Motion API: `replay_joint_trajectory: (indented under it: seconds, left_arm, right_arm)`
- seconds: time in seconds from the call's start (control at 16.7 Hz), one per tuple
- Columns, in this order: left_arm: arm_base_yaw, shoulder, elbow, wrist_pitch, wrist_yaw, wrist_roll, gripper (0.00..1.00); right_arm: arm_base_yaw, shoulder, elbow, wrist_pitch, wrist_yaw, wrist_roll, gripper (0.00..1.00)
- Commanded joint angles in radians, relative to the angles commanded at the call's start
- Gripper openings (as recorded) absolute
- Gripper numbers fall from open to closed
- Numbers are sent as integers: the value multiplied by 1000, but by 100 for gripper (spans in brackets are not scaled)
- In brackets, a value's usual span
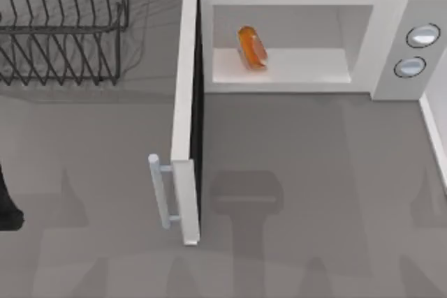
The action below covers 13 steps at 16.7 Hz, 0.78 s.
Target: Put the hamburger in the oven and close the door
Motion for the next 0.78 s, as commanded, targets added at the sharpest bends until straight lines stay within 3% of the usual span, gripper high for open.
replay_joint_trajectory:
  seconds: [0.54, 0.78]
  left_arm:
    - [0, 0, 0, 0, 0, 0, 2]
    - [0, 0, 0, 0, 0, 0, 0]
  right_arm:
    - [0, 0, 0, 0, 0, 0, 100]
    - [0, 0, 0, 0, 0, 0, 100]
